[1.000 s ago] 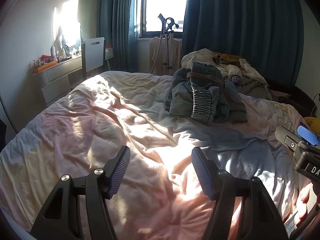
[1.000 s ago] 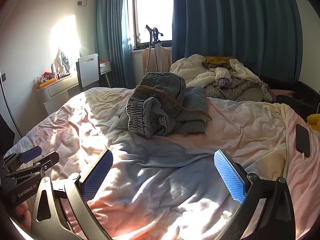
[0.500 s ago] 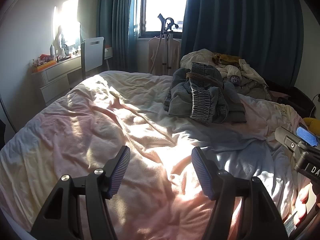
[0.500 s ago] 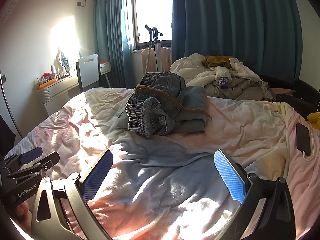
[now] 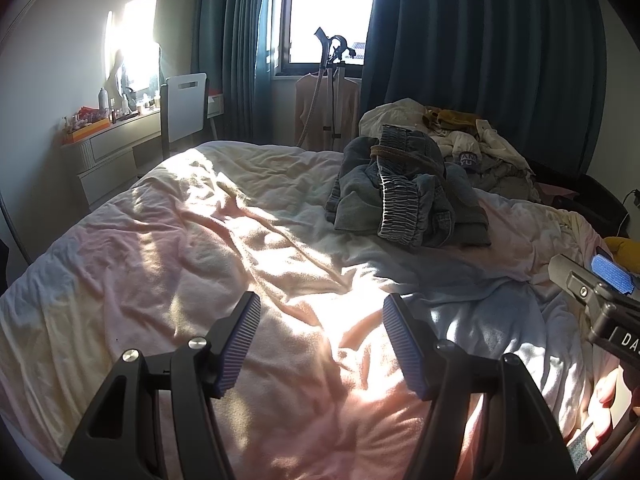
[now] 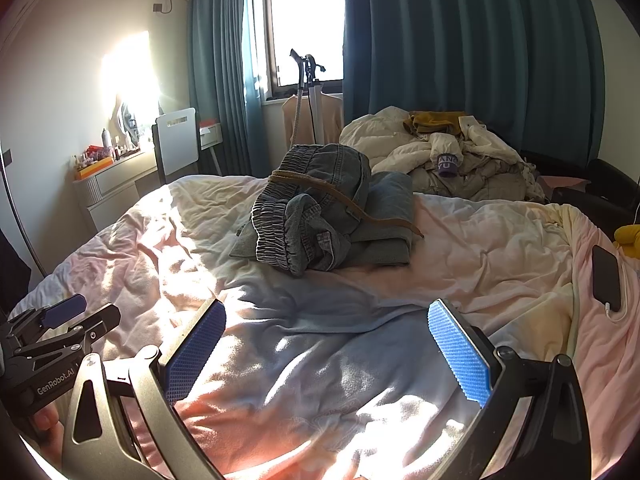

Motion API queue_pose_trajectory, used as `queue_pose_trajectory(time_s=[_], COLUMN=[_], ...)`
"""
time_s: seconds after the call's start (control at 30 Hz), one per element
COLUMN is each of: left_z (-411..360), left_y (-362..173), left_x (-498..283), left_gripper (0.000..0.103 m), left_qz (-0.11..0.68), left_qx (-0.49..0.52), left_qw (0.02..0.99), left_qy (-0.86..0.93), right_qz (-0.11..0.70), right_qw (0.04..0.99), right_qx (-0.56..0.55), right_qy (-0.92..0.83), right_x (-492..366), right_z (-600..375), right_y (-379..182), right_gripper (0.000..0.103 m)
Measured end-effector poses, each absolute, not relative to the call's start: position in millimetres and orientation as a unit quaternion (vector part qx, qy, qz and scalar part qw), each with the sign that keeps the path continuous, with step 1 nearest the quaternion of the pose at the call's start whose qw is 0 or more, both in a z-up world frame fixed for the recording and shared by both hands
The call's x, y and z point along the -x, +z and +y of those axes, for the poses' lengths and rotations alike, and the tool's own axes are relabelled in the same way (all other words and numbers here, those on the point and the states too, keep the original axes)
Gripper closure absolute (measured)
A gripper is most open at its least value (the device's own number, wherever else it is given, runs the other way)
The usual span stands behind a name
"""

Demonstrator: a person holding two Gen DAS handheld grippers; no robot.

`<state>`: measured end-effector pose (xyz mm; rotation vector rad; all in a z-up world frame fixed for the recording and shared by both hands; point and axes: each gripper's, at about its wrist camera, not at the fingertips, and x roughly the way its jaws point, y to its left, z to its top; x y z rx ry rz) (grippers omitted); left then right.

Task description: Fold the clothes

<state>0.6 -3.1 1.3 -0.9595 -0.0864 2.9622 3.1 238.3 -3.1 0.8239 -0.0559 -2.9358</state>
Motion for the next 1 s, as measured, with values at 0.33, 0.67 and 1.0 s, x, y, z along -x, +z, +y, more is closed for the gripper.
queue_pose_trajectory(time_s=[0.33, 0.67, 1.0], left_z=[-2, 1, 14], left_y=[-1, -4, -2], left_x=[0, 1, 14], left_gripper=[0.038, 0.038, 0.038], left_qz=[-0.025, -0.013, -0.005], left_qx=[0.311, 0.312, 0.331], left_qw=[0.008, 0.003, 0.017], left_qy=[0.95, 0.95, 0.943], right_qz=[-0.016, -0.02, -0.036], right_qw=[0.047, 0.044, 0.041], right_qx=[-0.271, -0.274, -0.283], right_qy=[-0.961, -0.96, -0.958], right_x=[-4, -4, -1], right_z=[238, 241, 248], right_y=[-4, -4, -4], right_gripper=[0.0, 0.0, 0.0])
